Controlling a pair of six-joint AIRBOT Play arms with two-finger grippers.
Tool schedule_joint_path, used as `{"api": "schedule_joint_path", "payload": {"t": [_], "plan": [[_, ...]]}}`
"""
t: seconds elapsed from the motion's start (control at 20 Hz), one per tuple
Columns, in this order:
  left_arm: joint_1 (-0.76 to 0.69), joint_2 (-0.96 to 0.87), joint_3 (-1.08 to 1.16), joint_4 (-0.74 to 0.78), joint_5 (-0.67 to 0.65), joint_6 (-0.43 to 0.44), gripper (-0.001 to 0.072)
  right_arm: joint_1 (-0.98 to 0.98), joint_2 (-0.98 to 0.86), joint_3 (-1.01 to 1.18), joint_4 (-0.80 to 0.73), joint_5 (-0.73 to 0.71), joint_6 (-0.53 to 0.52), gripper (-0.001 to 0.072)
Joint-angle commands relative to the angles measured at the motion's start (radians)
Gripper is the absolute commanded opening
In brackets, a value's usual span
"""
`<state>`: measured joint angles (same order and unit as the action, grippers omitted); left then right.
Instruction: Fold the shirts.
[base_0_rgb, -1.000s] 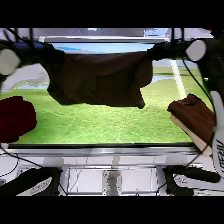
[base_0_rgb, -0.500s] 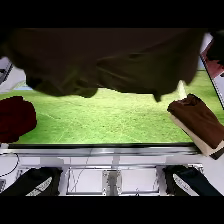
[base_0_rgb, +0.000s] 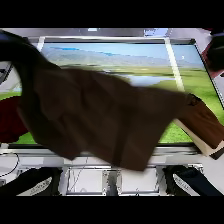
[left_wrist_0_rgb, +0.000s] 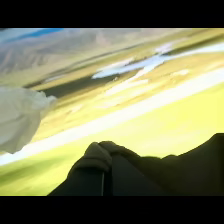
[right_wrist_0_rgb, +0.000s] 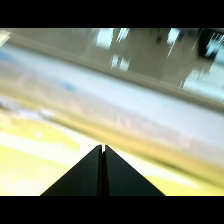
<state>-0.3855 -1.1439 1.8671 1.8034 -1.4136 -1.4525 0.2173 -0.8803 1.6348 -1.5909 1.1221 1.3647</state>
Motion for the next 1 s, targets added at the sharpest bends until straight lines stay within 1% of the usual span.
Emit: {"api": "schedule_joint_path", "payload": {"t": [0.0, 0.15, 0.25, 0.35, 0.4, 0.45, 0.5, 0.55, 0.65, 0.75, 0.85, 0.95], "plan": [[0.013, -0.224, -0.111, 0.038, 0.108, 0.011, 0.0008, -0.001, -0.215, -0.103, -0.072, -0.042, 0.006, 0.0020], [0.030, -0.449, -0.131, 0.047, 0.259, 0.009, 0.0009, 0.000, -0.435, -0.148, -0.027, -0.161, 0.029, 0.0020], [0.037, -0.573, -0.131, 0.075, 0.363, 0.008, 0.0010, 0.000, -0.560, -0.148, 0.007, -0.215, 0.037, 0.0022], [0.053, -0.640, -0.131, 0.091, 0.435, -0.037, 0.0044, 0.000, -0.637, -0.148, 0.021, -0.260, 0.065, 0.0031], [0.064, -0.657, -0.131, 0.090, 0.465, -0.050, 0.0343, 0.000, -0.657, -0.148, 0.021, -0.276, 0.077, 0.0066], [0.076, -0.660, -0.130, 0.090, 0.491, -0.059, 0.0720, 0.000, -0.662, -0.147, 0.021, -0.289, 0.077, 0.0186], [0.088, -0.660, -0.110, 0.094, 0.495, -0.066, 0.0698, 0.000, -0.660, -0.147, 0.021, -0.302, 0.077, 0.0326], [0.100, -0.660, -0.068, 0.105, 0.475, -0.066, 0.0699, 0.000, -0.655, -0.145, 0.019, -0.305, 0.076, 0.0370], [0.122, -0.658, 0.063, 0.175, 0.377, -0.066, 0.0699, 0.000, -0.637, -0.137, -0.006, -0.275, 0.077, 0.0370], [0.158, -0.624, 0.163, 0.254, 0.281, -0.067, 0.0699, 0.000, -0.602, -0.125, -0.047, -0.189, 0.080, 0.0370], [0.233, -0.554, 0.155, 0.246, 0.236, -0.065, 0.0697, -0.001, -0.550, -0.126, -0.078, -0.118, 0.082, 0.0375], [0.349, -0.511, 0.134, 0.179, 0.078, -0.029, 0.0695, -0.016, -0.496, -0.126, -0.063, -0.097, 0.102, 0.0379]]}}
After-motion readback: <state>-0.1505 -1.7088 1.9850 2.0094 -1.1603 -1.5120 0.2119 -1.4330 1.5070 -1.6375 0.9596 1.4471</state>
